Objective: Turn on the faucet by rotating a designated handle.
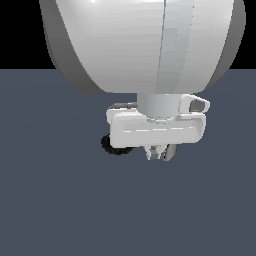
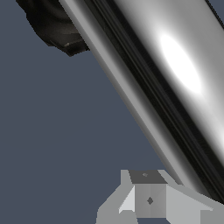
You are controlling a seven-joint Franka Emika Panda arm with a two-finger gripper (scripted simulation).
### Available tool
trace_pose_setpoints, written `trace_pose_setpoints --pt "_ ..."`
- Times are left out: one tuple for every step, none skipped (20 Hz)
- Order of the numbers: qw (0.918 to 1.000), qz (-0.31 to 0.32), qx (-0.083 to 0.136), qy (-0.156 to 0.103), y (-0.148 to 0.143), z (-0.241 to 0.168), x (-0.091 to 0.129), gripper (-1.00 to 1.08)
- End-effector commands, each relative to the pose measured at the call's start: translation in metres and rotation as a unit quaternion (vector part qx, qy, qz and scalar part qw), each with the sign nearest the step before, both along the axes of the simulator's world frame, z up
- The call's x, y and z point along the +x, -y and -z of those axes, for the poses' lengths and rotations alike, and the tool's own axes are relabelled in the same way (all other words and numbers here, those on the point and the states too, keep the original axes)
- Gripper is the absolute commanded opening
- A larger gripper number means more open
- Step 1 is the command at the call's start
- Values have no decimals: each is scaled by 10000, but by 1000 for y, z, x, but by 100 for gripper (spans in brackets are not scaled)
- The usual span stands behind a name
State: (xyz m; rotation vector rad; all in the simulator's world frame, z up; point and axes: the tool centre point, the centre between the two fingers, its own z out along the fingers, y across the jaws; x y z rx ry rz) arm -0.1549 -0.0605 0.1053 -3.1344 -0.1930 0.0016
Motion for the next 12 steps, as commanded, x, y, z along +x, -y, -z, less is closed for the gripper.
trace_pose_setpoints --pt "9999 109 -6 5 21 1 2 -100" --pt "9999 109 -6 5 21 1 2 -100" --pt "10000 2 -1 7 8 0 2 -100" --pt "10000 2 -1 7 10 0 5 -100" --pt "10000 7 -2 7 13 0 8 -100" --pt "10000 7 -2 7 15 0 12 -100" --pt "10000 12 -2 7 17 0 15 -100" --pt "10000 12 -2 7 20 0 18 -100" --pt "10000 15 -2 7 22 0 21 -100" --pt "10000 19 -3 7 25 0 24 -100" --pt "10000 19 -3 7 27 0 27 -100" --pt "10000 22 -3 7 30 0 30 -100"
